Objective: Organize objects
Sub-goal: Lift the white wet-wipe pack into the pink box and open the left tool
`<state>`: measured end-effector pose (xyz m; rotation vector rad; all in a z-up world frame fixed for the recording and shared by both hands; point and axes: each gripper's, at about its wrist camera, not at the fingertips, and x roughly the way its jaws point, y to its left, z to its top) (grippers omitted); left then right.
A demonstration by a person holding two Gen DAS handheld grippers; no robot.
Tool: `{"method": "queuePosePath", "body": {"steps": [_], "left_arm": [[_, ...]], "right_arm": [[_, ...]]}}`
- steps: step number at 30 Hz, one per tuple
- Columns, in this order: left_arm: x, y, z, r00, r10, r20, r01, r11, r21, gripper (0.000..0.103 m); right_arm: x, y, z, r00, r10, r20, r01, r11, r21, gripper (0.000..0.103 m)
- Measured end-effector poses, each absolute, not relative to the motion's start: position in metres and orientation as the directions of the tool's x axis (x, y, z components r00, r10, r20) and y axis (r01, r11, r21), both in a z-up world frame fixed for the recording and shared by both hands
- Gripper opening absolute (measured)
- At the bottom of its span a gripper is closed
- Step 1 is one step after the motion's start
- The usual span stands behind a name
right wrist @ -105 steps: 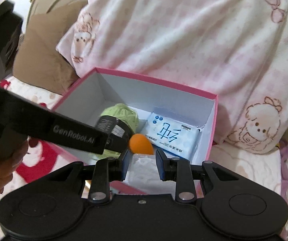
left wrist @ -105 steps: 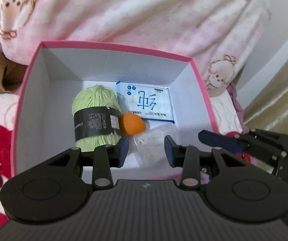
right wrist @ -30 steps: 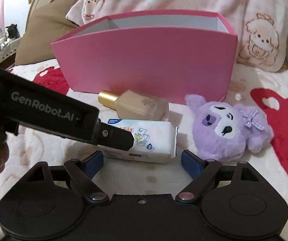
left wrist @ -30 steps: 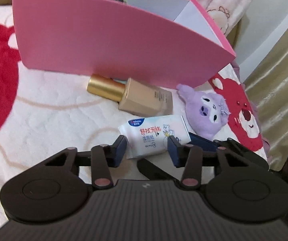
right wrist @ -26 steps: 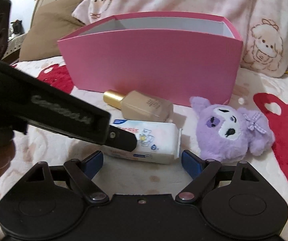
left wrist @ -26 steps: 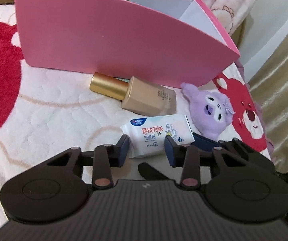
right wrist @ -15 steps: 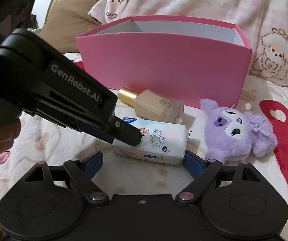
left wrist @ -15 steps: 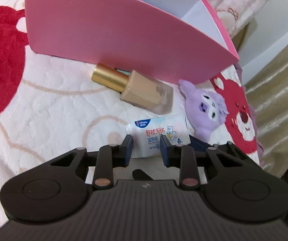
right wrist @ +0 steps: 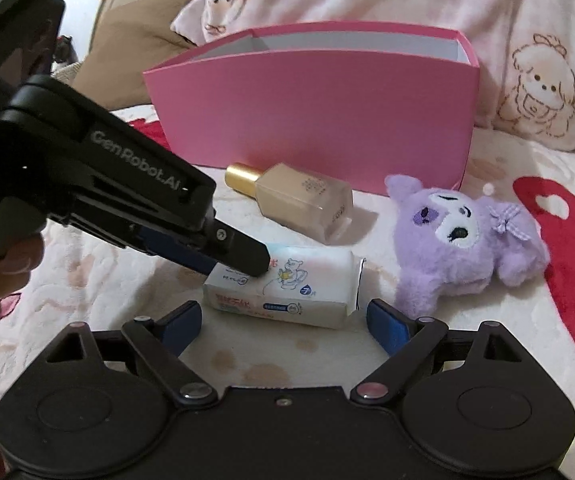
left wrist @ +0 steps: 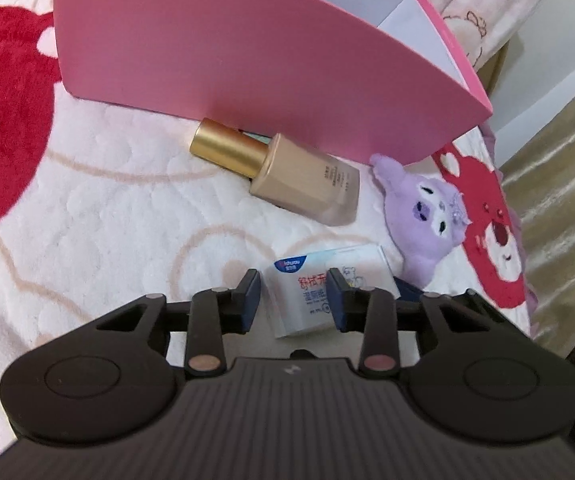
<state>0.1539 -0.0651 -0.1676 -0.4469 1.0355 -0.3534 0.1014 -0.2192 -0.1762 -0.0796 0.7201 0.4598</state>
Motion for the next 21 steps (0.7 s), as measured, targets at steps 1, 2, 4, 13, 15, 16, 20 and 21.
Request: {"method": "queuePosePath", "body": {"steps": [1,2,4,13,15,16,20,21], "left_arm": [[0.152,-0.066,-0.167,0.464,-0.487,-0.740,0.073,0.854,-0.516,0.030],[0.150,-0.068,-0.164,0.465,-0.482,-0.743,0.085,0.859,-0.504,0.029],[0.145,-0.071,-0.158,0.479,-0.465,-0.745,0.109,0.873,-0.474,0.029],[0.117,-0.059,-0.128,0.520,-0.479,-0.707,0.154,0.867,-0.474,0.029],[0.109,-0.056,-0.121,0.531,-0.478,-0.700,0.172,0.869,-0.463,0.029],[0.105,-0.053,-0.118,0.532,-0.478,-0.699,0.175,0.870,-0.461,0.029],[0.095,-0.042,-0.107,0.532,-0.482,-0.697,0.188,0.869,-0.457,0.029],[0.093,-0.040,-0.105,0.530,-0.481,-0.698,0.189,0.870,-0.455,0.029]], "right_arm": [[0.101,-0.219,-0.176,0.655,0.389,-0.648,-0.438,0.894,0.094,0.088],[0.100,-0.219,-0.174,0.655,0.399,-0.642,-0.446,0.890,0.099,0.083],[0.098,-0.217,-0.173,0.660,0.395,-0.639,-0.449,0.889,0.087,0.082],[0.069,-0.198,-0.146,0.699,0.350,-0.623,-0.437,0.900,0.016,0.078],[0.062,-0.194,-0.139,0.707,0.347,-0.616,-0.432,0.902,0.012,0.077],[0.059,-0.191,-0.136,0.707,0.346,-0.617,-0.434,0.901,0.007,0.077],[0.052,-0.182,-0.124,0.699,0.350,-0.623,-0.436,0.900,0.017,0.077],[0.051,-0.180,-0.120,0.695,0.352,-0.627,-0.434,0.901,0.024,0.077]]}}
